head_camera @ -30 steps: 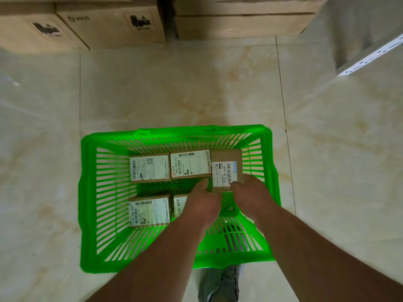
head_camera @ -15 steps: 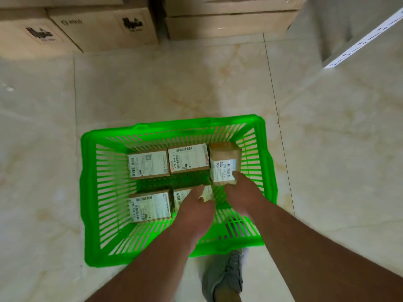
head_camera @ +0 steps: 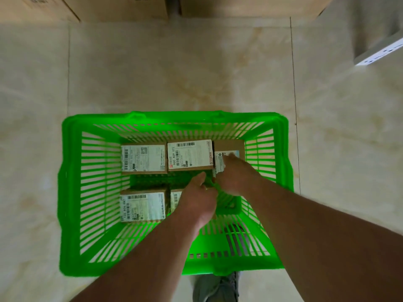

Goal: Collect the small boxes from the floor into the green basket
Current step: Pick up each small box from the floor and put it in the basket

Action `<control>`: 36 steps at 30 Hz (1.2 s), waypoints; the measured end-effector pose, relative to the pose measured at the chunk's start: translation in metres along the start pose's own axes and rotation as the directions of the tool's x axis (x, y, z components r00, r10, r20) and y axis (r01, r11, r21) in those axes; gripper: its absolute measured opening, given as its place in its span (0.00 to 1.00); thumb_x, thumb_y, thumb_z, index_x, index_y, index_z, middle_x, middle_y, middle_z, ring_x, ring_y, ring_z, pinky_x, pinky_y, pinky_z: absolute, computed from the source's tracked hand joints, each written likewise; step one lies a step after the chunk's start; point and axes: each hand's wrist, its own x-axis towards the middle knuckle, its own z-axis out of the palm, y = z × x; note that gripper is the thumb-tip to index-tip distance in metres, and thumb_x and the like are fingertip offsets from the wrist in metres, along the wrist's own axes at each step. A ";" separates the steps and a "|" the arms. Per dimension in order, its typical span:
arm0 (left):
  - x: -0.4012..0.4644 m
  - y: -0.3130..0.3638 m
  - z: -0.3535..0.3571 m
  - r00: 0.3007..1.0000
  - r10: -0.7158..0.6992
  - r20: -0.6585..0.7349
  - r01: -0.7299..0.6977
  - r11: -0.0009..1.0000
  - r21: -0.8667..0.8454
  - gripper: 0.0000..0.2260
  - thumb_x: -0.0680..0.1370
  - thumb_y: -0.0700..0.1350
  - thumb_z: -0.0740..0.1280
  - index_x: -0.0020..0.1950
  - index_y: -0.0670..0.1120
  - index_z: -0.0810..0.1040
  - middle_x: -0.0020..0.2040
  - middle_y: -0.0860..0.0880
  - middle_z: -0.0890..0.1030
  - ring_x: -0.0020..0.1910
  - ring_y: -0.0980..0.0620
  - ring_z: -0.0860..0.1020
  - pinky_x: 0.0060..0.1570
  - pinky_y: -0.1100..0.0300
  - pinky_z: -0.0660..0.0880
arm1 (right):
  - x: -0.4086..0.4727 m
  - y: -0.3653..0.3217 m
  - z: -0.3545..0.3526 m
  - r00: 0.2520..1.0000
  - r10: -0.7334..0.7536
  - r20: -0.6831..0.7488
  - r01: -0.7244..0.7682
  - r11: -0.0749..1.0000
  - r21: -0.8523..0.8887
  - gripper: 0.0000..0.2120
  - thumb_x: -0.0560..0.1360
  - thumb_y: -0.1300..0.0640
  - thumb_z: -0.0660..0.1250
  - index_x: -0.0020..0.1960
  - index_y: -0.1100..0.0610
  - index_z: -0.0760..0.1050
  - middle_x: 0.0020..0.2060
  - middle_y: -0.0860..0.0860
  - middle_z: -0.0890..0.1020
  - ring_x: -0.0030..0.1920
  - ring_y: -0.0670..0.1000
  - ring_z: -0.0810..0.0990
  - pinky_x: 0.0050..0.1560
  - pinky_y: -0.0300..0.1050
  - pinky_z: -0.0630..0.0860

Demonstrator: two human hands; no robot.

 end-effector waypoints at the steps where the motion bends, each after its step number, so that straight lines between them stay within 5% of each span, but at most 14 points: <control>1: -0.002 0.001 -0.001 1.000 -0.006 -0.016 0.006 1.000 0.017 0.27 0.84 0.38 0.58 0.83 0.49 0.59 0.45 0.59 0.74 0.36 0.61 0.73 0.36 0.63 0.73 | -0.005 0.000 -0.004 1.000 -0.006 0.002 0.006 0.999 0.043 0.15 0.74 0.54 0.62 0.60 0.56 0.71 0.56 0.55 0.78 0.51 0.55 0.78 0.51 0.48 0.78; 4: -0.019 0.008 -0.003 1.000 0.000 -0.024 0.001 0.999 0.042 0.27 0.84 0.39 0.59 0.83 0.49 0.60 0.45 0.61 0.75 0.34 0.64 0.68 0.30 0.72 0.70 | -0.032 0.000 -0.007 1.000 0.004 0.000 -0.004 0.974 0.225 0.14 0.80 0.58 0.61 0.64 0.60 0.72 0.59 0.56 0.79 0.53 0.55 0.78 0.51 0.42 0.74; 6: -0.037 0.020 -0.005 1.000 -0.018 -0.023 0.018 1.000 0.022 0.27 0.84 0.40 0.60 0.83 0.49 0.60 0.66 0.54 0.78 0.36 0.65 0.71 0.24 0.78 0.67 | -0.062 -0.003 -0.009 1.000 0.007 -0.012 -0.003 0.942 0.335 0.21 0.80 0.55 0.60 0.72 0.60 0.69 0.67 0.55 0.77 0.63 0.56 0.78 0.62 0.45 0.75; 9: -0.061 0.027 -0.008 0.999 -0.024 -0.021 0.025 0.999 0.030 0.27 0.84 0.40 0.62 0.82 0.48 0.61 0.80 0.46 0.66 0.66 0.53 0.76 0.34 0.76 0.70 | -0.111 -0.011 -0.012 0.999 0.012 -0.034 0.005 0.881 0.474 0.20 0.80 0.56 0.60 0.72 0.55 0.70 0.65 0.54 0.79 0.59 0.56 0.81 0.58 0.47 0.78; 12: -0.083 0.028 -0.007 0.999 0.011 -0.041 -0.008 0.997 0.081 0.26 0.82 0.39 0.64 0.81 0.48 0.65 0.79 0.46 0.69 0.72 0.50 0.71 0.32 0.77 0.67 | -0.156 -0.015 -0.012 0.997 0.026 -0.075 0.023 0.811 0.585 0.21 0.80 0.58 0.60 0.71 0.47 0.71 0.61 0.49 0.80 0.54 0.52 0.81 0.48 0.40 0.76; 15: -0.110 0.028 -0.007 0.998 0.067 -0.015 -0.063 0.983 0.175 0.26 0.82 0.38 0.65 0.80 0.48 0.66 0.77 0.46 0.71 0.63 0.54 0.73 0.42 0.74 0.69 | -0.199 -0.015 -0.008 0.995 0.054 -0.086 0.016 0.751 0.660 0.21 0.80 0.57 0.59 0.72 0.47 0.71 0.66 0.50 0.79 0.57 0.50 0.79 0.58 0.43 0.76; 19: -0.167 0.026 -0.010 0.982 0.167 0.094 -0.189 0.914 0.359 0.27 0.83 0.43 0.63 0.81 0.50 0.64 0.80 0.49 0.67 0.76 0.51 0.69 0.61 0.64 0.63 | -0.262 -0.001 0.000 0.990 0.106 -0.097 0.000 0.672 0.740 0.24 0.82 0.55 0.58 0.78 0.49 0.63 0.74 0.53 0.71 0.67 0.51 0.75 0.59 0.43 0.72; 23: -0.226 0.017 -0.001 0.956 0.227 0.184 -0.291 0.807 0.515 0.25 0.83 0.46 0.62 0.81 0.53 0.64 0.80 0.52 0.67 0.76 0.52 0.69 0.62 0.63 0.63 | -0.327 0.027 0.025 0.966 0.223 -0.129 -0.010 0.533 0.846 0.26 0.81 0.51 0.62 0.78 0.49 0.64 0.76 0.48 0.69 0.75 0.49 0.68 0.76 0.50 0.64; 29: -0.286 -0.039 0.064 0.929 0.207 0.308 -0.361 0.694 0.623 0.24 0.84 0.45 0.61 0.81 0.53 0.64 0.80 0.53 0.67 0.76 0.55 0.68 0.60 0.66 0.59 | -0.408 0.105 0.085 0.889 0.451 -0.077 -0.034 0.232 0.972 0.24 0.81 0.52 0.65 0.76 0.50 0.68 0.72 0.45 0.74 0.72 0.48 0.72 0.75 0.49 0.65; 31: -0.300 -0.070 0.092 0.923 0.175 0.343 -0.367 0.670 0.646 0.25 0.83 0.44 0.63 0.80 0.53 0.66 0.79 0.53 0.69 0.75 0.55 0.70 0.60 0.65 0.62 | -0.428 0.138 0.118 0.875 0.482 -0.037 -0.047 0.162 0.986 0.18 0.81 0.51 0.64 0.70 0.46 0.73 0.66 0.42 0.76 0.67 0.46 0.75 0.70 0.46 0.69; 33: -0.312 -0.106 0.120 0.917 0.133 0.377 -0.371 0.636 0.677 0.25 0.82 0.43 0.64 0.79 0.53 0.67 0.78 0.53 0.70 0.74 0.54 0.71 0.62 0.63 0.64 | -0.444 0.171 0.159 0.857 0.516 0.007 -0.081 0.120 0.990 0.03 0.78 0.47 0.63 0.46 0.39 0.73 0.44 0.37 0.73 0.45 0.39 0.73 0.48 0.36 0.69; 34: -0.317 -0.125 0.133 0.913 0.111 0.392 -0.372 0.619 0.692 0.25 0.82 0.43 0.64 0.79 0.52 0.67 0.78 0.53 0.70 0.74 0.55 0.71 0.63 0.63 0.65 | -0.451 0.188 0.181 0.842 0.539 0.031 -0.092 0.086 0.992 0.08 0.75 0.45 0.63 0.39 0.39 0.66 0.38 0.38 0.66 0.38 0.39 0.66 0.41 0.35 0.62; 36: -0.333 -0.165 0.159 0.906 0.059 0.419 -0.373 0.579 0.725 0.26 0.82 0.43 0.65 0.80 0.52 0.66 0.78 0.53 0.70 0.74 0.55 0.70 0.65 0.62 0.64 | -0.474 0.221 0.225 0.816 0.574 0.070 -0.082 -0.005 0.997 0.09 0.72 0.43 0.62 0.39 0.40 0.63 0.37 0.39 0.63 0.37 0.39 0.62 0.41 0.35 0.61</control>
